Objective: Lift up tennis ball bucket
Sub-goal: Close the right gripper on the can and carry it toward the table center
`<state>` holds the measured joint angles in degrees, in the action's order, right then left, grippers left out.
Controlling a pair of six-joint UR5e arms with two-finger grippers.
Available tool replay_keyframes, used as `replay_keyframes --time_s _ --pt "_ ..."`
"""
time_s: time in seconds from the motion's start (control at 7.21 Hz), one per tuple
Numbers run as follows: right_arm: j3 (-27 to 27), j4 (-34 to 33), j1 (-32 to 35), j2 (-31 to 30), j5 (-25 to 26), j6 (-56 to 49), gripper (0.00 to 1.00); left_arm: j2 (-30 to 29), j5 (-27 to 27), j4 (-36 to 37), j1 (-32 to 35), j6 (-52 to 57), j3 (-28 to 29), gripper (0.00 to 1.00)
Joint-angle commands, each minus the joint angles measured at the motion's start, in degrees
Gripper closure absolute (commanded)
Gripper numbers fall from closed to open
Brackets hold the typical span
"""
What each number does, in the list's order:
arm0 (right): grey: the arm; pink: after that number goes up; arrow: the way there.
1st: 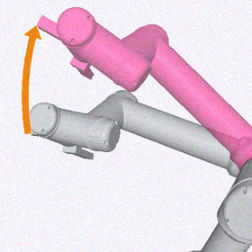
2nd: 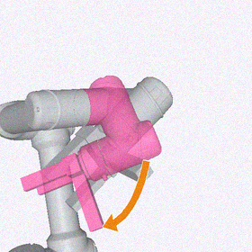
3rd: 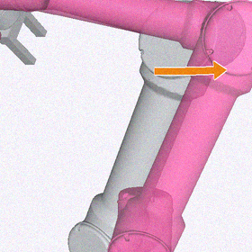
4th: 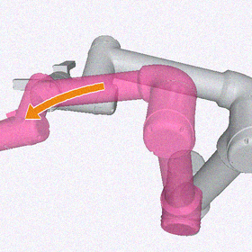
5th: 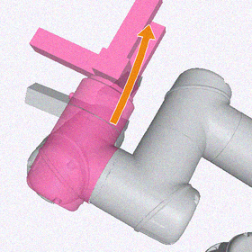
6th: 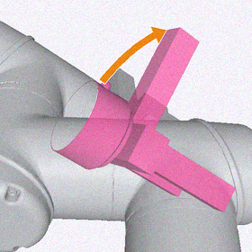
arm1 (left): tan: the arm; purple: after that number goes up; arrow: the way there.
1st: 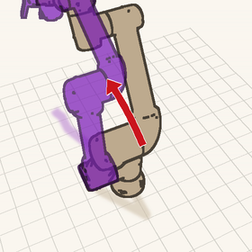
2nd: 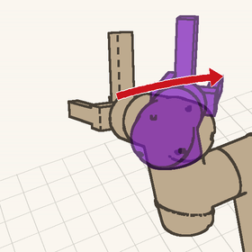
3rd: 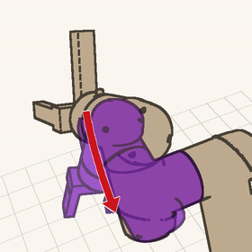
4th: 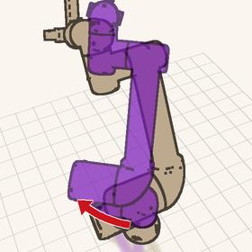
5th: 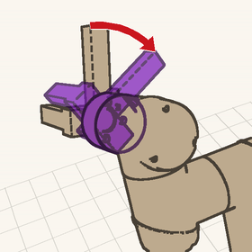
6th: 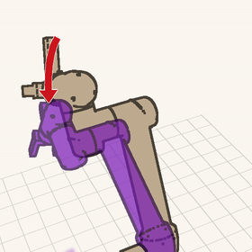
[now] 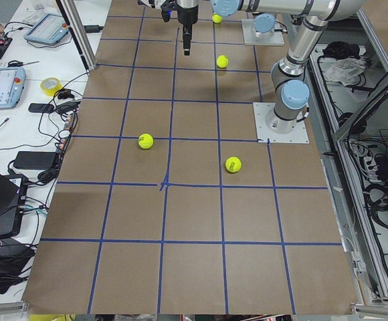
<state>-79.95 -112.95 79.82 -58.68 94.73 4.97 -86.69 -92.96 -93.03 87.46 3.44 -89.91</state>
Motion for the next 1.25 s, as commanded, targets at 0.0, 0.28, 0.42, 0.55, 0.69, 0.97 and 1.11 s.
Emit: replay_keyframes --time_s 0.0,0.28,0.42,0.55,0.69,0.97,1.11 --pt "1.28 0.37 11.01 0.14 -1.3 19.29 0.24 -0.14 -0.12 0.04 -0.88 0.08 0.09 0.0" --pt "2.17 -0.07 17.27 1.11 -4.53 27.52 0.25 -0.14 0.06 -0.04 -4.04 1.04 0.61 0.0" --pt "2.17 -0.6 21.56 1.81 -4.21 25.9 0.25 -0.14 0.58 -0.04 -5.27 2.79 0.96 0.0" --pt "2.34 -2.34 23.78 2.34 -4.2 18.14 0.25 -0.14 0.41 -0.04 -6.24 5.85 1.14 0.0" --pt "2.69 -3.58 24.41 2.69 -4.38 7.7 0.24 -0.06 0.32 -0.04 -6.86 7.36 1.14 0.0" --pt "3.48 -6.38 28.53 3.31 -4.12 -6.58 0.25 0.12 0.67 -0.04 -8.26 7.64 1.14 0.0" --pt "5.14 -7.01 29.51 4.53 -4.2 -16.21 0.24 0.3 0.67 -0.04 -8.27 7.64 1.14 0.0"
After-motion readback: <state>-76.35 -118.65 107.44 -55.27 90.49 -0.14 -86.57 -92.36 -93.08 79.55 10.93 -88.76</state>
